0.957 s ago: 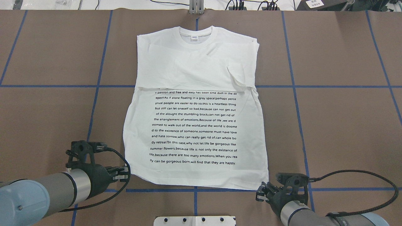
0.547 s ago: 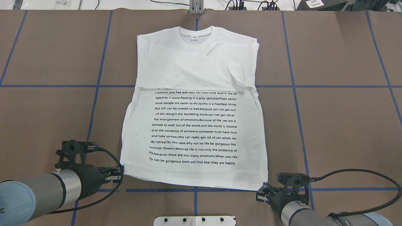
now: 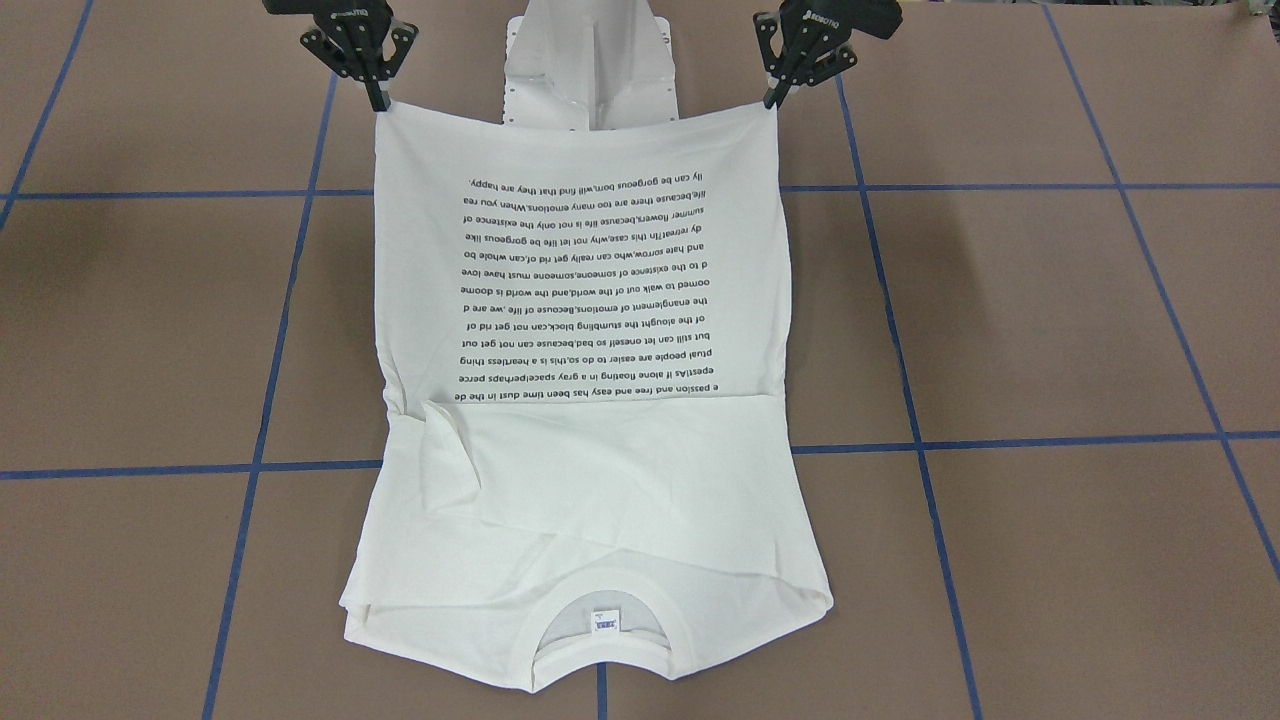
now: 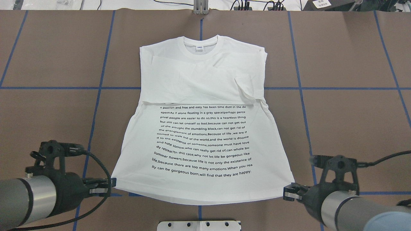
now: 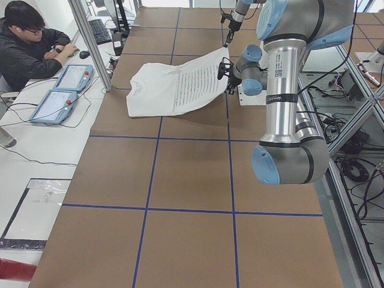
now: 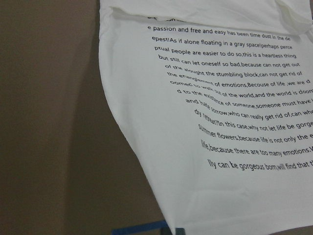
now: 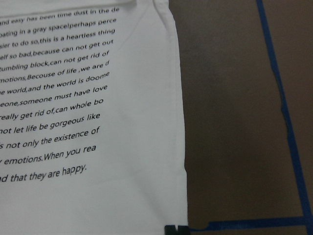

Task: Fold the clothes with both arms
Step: 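Lift the hem with both grippers and fold it toward the collar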

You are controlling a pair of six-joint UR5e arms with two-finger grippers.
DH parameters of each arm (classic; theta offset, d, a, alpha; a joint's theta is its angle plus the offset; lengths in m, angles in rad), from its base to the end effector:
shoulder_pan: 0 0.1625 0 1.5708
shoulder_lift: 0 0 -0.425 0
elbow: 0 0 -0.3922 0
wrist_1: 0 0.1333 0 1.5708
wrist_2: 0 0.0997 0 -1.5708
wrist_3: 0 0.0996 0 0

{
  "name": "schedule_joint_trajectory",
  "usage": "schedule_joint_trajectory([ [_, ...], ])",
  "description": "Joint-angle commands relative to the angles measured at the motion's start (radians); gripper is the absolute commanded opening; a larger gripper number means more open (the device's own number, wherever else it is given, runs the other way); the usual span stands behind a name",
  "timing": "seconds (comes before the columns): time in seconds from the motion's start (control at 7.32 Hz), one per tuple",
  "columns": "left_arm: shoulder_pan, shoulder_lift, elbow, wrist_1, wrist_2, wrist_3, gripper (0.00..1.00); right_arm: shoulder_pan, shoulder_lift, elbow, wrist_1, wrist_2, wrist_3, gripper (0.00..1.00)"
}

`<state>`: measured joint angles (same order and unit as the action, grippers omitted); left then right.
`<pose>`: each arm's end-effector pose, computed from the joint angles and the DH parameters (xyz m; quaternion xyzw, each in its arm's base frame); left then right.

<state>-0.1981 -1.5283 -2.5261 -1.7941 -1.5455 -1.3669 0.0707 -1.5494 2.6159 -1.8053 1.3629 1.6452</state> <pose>0.3204 -0.2028 0.2283 0.1178 0.5250 -0.0044 0.8429 -0.3261 -0.1773 0.2359 0.0942 -0.4021 0.1078 0.9043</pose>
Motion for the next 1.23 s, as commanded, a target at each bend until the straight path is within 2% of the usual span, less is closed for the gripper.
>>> schedule_joint_trajectory([
  [0.0,-0.123,-0.117,-0.129,0.232,-0.158,0.085,0.0,0.21,0.221,0.101,-0.297,0.218,-0.121,0.0],
  [0.14,-0.167,-0.194,-0.094,0.301,-0.162,0.127,0.0,0.277,0.349,0.055,-0.372,0.222,-0.216,0.0],
  [0.27,-0.247,-0.301,-0.02,0.358,-0.165,0.197,0.0,0.352,0.42,-0.001,-0.402,0.231,-0.281,0.0],
  [0.41,-0.342,-0.391,0.078,0.384,-0.166,0.256,0.0,0.453,0.469,-0.063,-0.398,0.283,-0.348,0.0],
  [0.55,-0.424,-0.438,0.171,0.383,-0.214,0.308,0.0,0.551,0.52,-0.15,-0.393,0.353,-0.413,0.0],
  [0.68,-0.495,-0.485,0.252,0.38,-0.238,0.365,0.0,0.608,0.588,-0.263,-0.39,0.357,-0.445,0.0],
  [0.82,-0.527,-0.528,0.339,0.374,-0.239,0.386,0.0,0.657,0.618,-0.349,-0.334,0.361,-0.476,0.0],
  [1.09,-0.558,-0.572,0.51,0.262,-0.231,0.393,0.0,0.713,0.621,-0.576,-0.109,0.36,-0.501,0.0],
])
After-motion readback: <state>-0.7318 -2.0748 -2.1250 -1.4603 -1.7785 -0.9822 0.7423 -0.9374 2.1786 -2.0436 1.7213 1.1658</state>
